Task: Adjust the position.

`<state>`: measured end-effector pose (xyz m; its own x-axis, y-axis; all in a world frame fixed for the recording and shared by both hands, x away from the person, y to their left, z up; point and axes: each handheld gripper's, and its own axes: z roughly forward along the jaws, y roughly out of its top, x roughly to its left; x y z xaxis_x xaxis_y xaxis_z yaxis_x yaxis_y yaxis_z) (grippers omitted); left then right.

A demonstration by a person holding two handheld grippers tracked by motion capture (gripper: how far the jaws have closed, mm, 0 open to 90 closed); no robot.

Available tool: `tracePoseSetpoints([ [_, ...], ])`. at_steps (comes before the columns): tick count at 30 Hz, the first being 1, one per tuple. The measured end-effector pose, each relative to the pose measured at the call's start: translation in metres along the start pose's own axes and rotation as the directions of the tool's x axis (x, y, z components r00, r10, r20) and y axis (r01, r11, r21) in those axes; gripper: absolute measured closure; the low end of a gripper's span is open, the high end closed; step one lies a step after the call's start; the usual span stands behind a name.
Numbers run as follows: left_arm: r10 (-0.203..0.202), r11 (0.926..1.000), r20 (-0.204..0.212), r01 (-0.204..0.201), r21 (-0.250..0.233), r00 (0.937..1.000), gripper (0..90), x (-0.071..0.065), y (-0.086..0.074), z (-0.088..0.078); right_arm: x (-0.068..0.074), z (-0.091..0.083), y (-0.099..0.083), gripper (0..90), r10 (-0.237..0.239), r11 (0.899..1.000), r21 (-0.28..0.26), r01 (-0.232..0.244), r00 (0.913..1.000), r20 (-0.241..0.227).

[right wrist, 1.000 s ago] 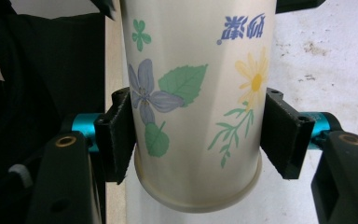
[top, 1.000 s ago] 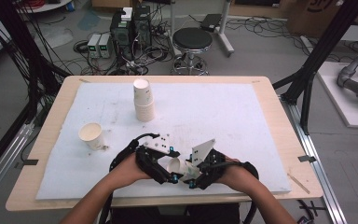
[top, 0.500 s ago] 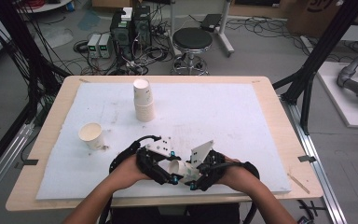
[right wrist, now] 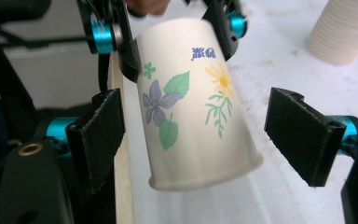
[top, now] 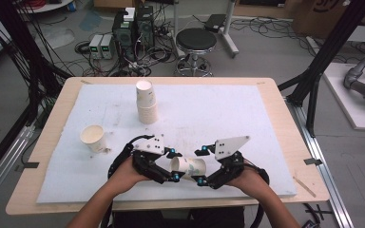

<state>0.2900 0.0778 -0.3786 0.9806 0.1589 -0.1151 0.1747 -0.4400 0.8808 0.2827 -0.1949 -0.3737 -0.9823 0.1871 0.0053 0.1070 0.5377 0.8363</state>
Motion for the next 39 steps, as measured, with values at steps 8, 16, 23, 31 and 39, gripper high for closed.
tracePoseSetpoints([
  [8, 0.005, 0.9967, -0.013, -0.006, -0.081, 0.9999, 37.4, -0.001, -0.007, -0.005, -0.001, -0.014, -0.01, 20.1, 0.038, 0.993, -0.109, -0.033, 0.9983, 0.045],
  [16, 0.016, 0.9872, -0.018, -0.018, -0.158, 0.9997, 37.4, -0.003, -0.013, -0.009, 0.001, -0.022, -0.025, 20.1, 0.057, 0.983, -0.179, -0.045, 0.9962, 0.066],
  [23, 0.01, 0.9831, -0.012, -0.012, -0.183, 0.9999, 37.4, -0.003, -0.02, -0.011, 0.003, -0.019, -0.035, 20.2, 0.061, 0.979, -0.199, -0.051, 0.997, 0.048],
  [31, 0.027, 0.9711, 0.004, -0.025, -0.237, 0.9996, 37.4, -0.004, -0.02, -0.019, 0.002, -0.015, -0.039, 20.3, 0.061, 0.979, -0.198, -0.057, 0.9981, 0.012],
  [39, 0.042, 0.9626, 0.024, -0.034, -0.269, 0.9988, 37.4, -0.006, -0.018, -0.019, 0.003, -0.011, -0.038, 20.5, 0.052, 0.977, -0.206, -0.053, 0.9986, -0.009],
])
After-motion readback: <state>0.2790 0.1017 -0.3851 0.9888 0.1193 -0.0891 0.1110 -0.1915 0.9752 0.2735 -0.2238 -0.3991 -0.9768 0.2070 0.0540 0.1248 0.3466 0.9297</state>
